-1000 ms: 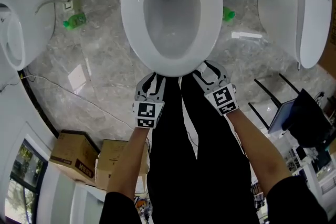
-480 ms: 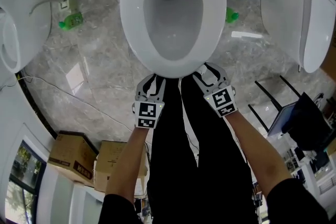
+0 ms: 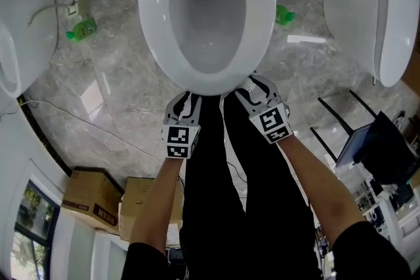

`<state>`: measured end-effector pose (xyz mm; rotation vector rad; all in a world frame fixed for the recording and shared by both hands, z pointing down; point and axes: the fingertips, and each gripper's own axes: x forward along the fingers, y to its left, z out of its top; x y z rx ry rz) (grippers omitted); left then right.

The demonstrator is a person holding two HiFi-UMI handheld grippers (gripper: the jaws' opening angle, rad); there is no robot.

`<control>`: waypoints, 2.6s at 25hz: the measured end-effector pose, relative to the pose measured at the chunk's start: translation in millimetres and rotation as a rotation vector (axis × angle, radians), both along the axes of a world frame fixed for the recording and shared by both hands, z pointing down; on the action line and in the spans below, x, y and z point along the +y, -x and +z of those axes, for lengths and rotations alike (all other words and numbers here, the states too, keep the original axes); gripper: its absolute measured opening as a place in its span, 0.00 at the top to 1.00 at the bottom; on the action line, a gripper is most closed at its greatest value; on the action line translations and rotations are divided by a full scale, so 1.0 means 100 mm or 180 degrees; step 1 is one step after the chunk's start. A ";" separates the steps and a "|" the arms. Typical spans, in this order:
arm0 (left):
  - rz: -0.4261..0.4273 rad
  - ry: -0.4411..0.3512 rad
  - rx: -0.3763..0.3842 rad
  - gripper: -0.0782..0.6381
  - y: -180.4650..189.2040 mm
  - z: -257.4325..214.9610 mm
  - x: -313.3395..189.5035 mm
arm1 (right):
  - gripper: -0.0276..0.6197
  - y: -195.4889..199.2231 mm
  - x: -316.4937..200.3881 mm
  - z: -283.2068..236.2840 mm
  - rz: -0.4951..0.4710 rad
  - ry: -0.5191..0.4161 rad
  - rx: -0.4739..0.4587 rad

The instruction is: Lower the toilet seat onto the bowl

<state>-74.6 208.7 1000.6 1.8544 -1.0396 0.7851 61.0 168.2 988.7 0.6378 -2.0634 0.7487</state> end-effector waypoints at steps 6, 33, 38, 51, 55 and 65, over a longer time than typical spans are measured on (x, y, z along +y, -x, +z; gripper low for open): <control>-0.0072 0.0096 0.0109 0.71 -0.03 0.04 0.03 | 0.59 0.00 0.04 -0.01 0.0102 0.0153 -0.0066; 0.0138 -0.1500 0.0811 0.71 -1.34 -5.11 -0.69 | 0.58 -0.49 -0.39 -5.23 0.0300 -0.1370 -0.1194; -0.0497 -0.1709 0.0968 0.81 -1.26 -5.94 -0.55 | 0.58 -0.77 -0.27 -5.92 0.0682 -0.1505 -0.1396; -0.0572 -0.2297 0.0855 0.87 -0.82 -7.04 -0.25 | 0.88 -0.66 -0.04 -6.82 0.1244 -0.1835 -0.1386; -0.0395 -0.2441 0.0904 0.87 -0.63 -7.24 -0.07 | 0.89 -0.34 0.07 -7.24 0.1080 -0.2185 -0.1325; -0.0465 -0.2607 0.0753 0.87 0.12 -7.47 0.32 | 0.90 0.26 0.45 -7.46 0.1247 -0.2328 -0.1304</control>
